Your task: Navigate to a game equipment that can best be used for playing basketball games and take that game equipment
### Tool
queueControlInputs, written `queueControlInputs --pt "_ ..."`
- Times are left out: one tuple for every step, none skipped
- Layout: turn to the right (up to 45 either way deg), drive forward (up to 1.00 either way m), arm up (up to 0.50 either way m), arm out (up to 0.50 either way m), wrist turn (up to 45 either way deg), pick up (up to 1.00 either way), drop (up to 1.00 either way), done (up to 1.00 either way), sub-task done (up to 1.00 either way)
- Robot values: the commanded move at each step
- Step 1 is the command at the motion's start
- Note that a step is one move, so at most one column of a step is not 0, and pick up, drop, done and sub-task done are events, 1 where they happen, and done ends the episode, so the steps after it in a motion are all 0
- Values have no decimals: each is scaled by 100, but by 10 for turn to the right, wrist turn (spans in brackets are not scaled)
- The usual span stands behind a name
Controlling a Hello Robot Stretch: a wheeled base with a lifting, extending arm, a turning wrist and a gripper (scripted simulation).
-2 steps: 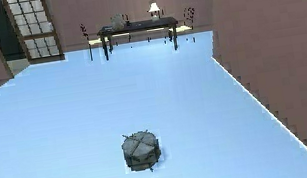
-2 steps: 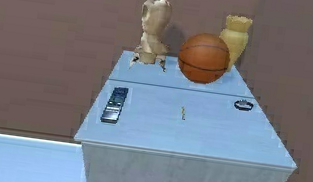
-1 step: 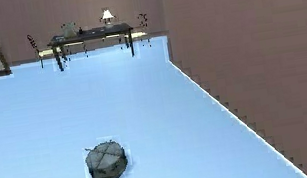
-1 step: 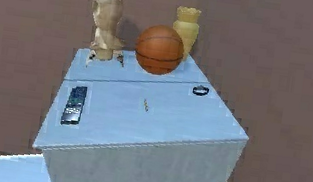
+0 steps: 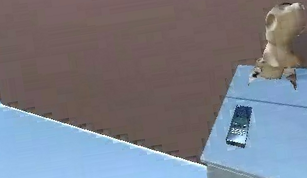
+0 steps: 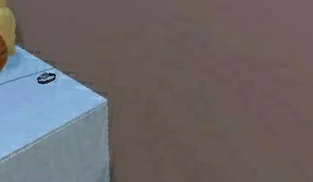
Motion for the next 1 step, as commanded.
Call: queueControlInputs --pt "450 0 0 0 0 0 0 0 0"
